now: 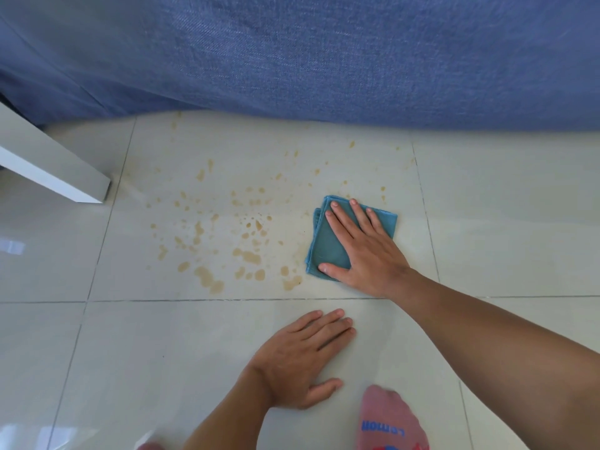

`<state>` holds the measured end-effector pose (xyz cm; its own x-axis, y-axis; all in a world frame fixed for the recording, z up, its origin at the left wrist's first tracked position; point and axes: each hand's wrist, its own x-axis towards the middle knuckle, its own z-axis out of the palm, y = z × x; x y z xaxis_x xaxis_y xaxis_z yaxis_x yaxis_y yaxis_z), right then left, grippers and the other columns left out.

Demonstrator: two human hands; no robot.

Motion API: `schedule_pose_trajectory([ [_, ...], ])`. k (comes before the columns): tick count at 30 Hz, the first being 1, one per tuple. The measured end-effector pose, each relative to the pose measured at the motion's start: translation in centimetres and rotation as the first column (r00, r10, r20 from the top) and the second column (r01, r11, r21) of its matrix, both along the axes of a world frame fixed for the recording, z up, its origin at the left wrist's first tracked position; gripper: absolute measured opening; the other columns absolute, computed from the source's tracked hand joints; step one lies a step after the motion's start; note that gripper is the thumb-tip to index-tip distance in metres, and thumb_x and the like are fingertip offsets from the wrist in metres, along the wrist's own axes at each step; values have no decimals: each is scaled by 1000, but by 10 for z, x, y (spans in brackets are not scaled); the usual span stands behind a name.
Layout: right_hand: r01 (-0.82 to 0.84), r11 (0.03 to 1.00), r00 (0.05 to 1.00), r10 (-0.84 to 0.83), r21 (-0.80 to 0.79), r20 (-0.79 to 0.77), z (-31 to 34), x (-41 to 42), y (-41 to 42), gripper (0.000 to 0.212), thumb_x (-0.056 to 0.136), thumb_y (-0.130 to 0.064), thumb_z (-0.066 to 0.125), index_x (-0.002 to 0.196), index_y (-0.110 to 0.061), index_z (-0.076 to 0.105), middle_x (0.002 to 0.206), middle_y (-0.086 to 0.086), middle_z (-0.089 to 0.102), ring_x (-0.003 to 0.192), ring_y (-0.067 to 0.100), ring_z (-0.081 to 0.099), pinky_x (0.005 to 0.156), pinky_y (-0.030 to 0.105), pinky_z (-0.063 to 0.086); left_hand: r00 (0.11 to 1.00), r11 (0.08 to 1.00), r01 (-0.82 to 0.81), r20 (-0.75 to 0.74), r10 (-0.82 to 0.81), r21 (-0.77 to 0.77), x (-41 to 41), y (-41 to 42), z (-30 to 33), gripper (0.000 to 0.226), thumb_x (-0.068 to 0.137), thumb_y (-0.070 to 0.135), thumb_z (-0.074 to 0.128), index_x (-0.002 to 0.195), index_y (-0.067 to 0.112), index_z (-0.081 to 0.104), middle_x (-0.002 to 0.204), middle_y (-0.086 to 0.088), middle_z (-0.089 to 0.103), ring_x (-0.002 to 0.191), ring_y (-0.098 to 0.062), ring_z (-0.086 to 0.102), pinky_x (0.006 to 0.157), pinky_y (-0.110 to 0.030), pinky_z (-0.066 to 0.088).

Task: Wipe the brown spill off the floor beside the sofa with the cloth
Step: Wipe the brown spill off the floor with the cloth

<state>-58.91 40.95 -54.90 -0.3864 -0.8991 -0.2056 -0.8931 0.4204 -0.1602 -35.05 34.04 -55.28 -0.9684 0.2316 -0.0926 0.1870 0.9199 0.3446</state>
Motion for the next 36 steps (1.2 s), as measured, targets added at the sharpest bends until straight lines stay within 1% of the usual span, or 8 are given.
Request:
schedule_pose_trajectory([
  [5,49,998,999,-49,29,-5,3,-11,39,105,87,-83,31,165,-22,-4,172,-8,-14,158,20,-19,129,48,0,998,999,-46,-30,46,15,0,2,-2,79,94,58,48,156,11,33,162,-2,33,155,-17,13,124,-34,10],
  [10,234,972,972,-234,13,-2,1,-24,69,104,86,-84,27,165,-23,-1,172,-9,-12,158,19,-18,129,44,-6,976,977,-209,-53,210,35,-17,10,2,77,94,52,51,155,8,34,163,-4,32,155,-17,13,122,-36,15],
  [15,342,940,940,-341,16,-17,-1,-39,73,104,86,-85,21,165,-22,-4,173,-8,-12,158,21,-17,129,45,-4,966,969,-246,-77,248,35,-49,18,6,76,95,48,50,156,7,30,164,-5,28,155,-18,12,123,-35,12],
  [20,420,908,908,-420,17,2,-1,-51,62,103,84,-82,16,164,-22,-7,172,-8,-14,158,22,-19,128,45,-6,933,935,-346,-71,352,82,-64,21,-1,78,94,48,51,155,5,32,163,-7,29,154,-20,17,121,-37,18],
  [25,367,930,930,-367,-14,-30,-2,-66,57,99,85,-74,26,165,-23,2,173,-7,-7,159,22,-13,128,43,-6,917,917,-394,-47,397,70,-76,24,-5,80,93,50,51,155,5,32,163,-7,30,154,-20,18,120,-36,18],
  [30,278,960,960,-278,-3,8,-1,-86,43,98,83,-72,26,165,-25,-1,172,-11,-10,158,19,-17,129,46,-5,904,905,-424,-44,425,41,-83,26,-6,78,93,51,49,153,2,36,161,-9,35,152,-22,23,120,-38,17],
  [34,390,902,921,-379,-186,91,1,-67,45,82,93,-61,34,162,-16,28,171,-5,17,160,20,-5,129,44,-3,933,934,-355,-49,356,26,-81,26,-5,73,95,47,49,153,4,38,160,-7,37,153,-21,22,119,-42,19],
  [36,475,859,880,-460,-192,119,-1,-51,45,80,97,-61,27,161,-14,30,171,-3,20,160,19,0,129,37,-4,940,941,-337,-49,337,12,-82,26,-6,70,96,47,49,152,6,40,159,-6,39,153,-20,22,119,-43,19],
])
